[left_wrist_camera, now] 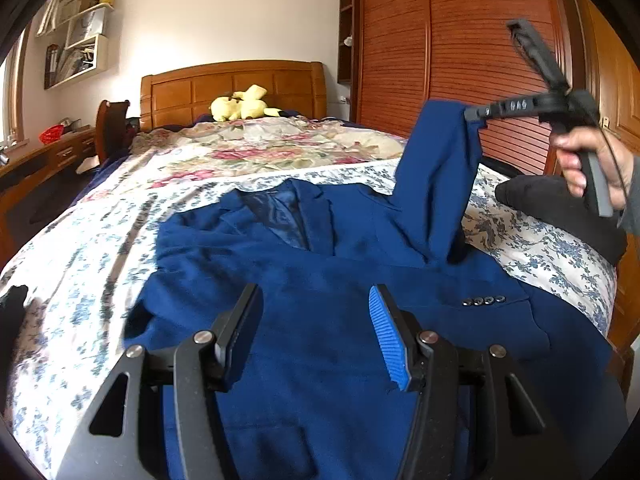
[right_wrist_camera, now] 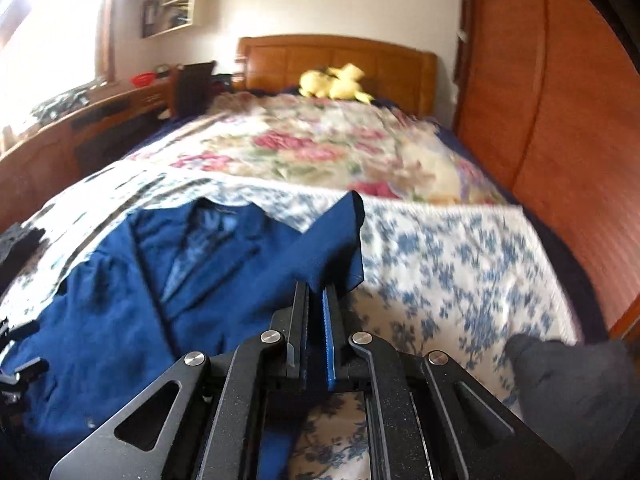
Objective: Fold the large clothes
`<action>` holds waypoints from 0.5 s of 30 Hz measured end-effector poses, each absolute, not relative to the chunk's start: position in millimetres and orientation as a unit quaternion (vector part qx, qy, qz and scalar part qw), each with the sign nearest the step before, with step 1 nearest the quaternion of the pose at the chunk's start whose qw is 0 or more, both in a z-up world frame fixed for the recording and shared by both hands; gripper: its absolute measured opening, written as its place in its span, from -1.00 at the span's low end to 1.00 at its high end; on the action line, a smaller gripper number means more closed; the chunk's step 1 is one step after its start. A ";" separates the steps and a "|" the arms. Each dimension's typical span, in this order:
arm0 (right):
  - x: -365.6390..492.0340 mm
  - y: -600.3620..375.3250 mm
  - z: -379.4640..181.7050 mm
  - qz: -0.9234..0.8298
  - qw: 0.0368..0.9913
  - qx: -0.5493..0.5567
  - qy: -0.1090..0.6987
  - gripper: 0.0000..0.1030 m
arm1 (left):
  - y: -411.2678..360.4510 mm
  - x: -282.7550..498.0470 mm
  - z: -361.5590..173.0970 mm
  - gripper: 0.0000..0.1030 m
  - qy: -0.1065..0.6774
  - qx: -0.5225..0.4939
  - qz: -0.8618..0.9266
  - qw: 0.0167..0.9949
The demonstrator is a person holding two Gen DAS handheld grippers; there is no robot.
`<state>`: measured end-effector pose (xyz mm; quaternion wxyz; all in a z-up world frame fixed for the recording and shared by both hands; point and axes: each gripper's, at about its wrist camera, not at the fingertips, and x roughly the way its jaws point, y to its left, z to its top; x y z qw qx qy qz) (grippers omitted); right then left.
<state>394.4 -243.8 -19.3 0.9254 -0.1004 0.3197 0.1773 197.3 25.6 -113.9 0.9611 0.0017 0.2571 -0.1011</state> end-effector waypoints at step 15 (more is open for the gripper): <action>314.9 -125.9 86.6 0.262 0.927 -0.153 0.221 -0.94 | 91.7 154.4 -98.5 0.05 0.233 -0.009 -0.057 0.971</action>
